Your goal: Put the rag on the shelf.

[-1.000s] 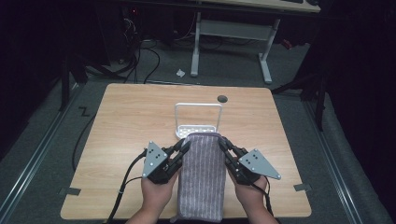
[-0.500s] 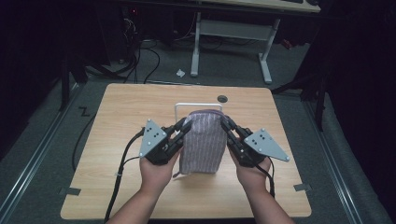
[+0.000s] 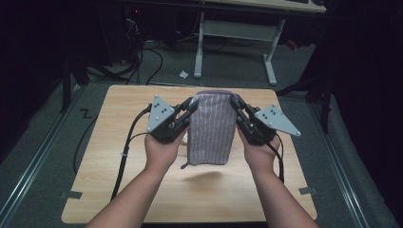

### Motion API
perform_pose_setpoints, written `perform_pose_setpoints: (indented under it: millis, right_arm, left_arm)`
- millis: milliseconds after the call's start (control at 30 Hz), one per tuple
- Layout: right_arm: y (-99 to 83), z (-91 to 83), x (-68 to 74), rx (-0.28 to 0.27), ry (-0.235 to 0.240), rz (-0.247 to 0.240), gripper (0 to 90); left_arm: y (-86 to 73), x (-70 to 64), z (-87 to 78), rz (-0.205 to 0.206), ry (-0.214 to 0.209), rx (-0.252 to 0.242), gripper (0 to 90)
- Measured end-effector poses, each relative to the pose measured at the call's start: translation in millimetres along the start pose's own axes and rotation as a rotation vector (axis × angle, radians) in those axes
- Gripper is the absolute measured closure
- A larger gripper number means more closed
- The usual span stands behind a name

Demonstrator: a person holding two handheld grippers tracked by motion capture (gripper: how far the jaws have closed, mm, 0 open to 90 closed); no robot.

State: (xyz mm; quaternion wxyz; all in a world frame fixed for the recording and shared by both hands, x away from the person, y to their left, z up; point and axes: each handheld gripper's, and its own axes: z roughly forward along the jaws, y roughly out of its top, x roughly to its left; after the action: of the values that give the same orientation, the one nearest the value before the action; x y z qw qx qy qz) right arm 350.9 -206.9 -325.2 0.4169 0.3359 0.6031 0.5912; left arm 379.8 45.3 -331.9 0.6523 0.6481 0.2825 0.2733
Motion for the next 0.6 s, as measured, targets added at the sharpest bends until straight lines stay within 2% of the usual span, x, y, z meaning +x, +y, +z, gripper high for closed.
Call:
perform_pose_setpoints:
  millis: [167, 233, 333, 367, 400, 533, 600]
  right_arm:
    - [5.2, 19.9, -7.7, 0.015, -0.024, 0.001, 84.1]
    - [6.8, 27.5, -10.6, 0.017, -0.030, 0.007, 84.1]
    - [8.6, 39.4, -14.7, 0.025, -0.036, 0.010, 84.1]
    - [9.0, 43.0, -15.7, 0.027, -0.040, 0.007, 84.1]
    - [9.6, 46.1, -16.9, 0.025, -0.043, 0.008, 84.1]
    - [11.3, 59.7, -22.3, 0.019, -0.060, 0.019, 84.1]
    - [11.1, 68.5, -24.7, 0.026, -0.064, 0.028, 84.0]
  left_arm:
    - [8.6, 11.2, 15.7, 0.036, 0.036, 0.007, 79.7]
    - [11.9, 17.1, 21.2, 0.042, 0.038, -0.011, 79.7]
    - [16.1, 25.6, 30.1, 0.042, 0.052, -0.009, 79.8]
    - [17.5, 27.5, 31.8, 0.053, 0.060, -0.007, 79.8]
    - [19.0, 29.7, 34.4, 0.080, 0.063, -0.014, 79.8]
    - [20.7, 35.8, 43.2, 0.103, 0.075, -0.014, 79.8]
    - [20.0, 40.7, 47.4, 0.088, 0.081, -0.008, 79.8]
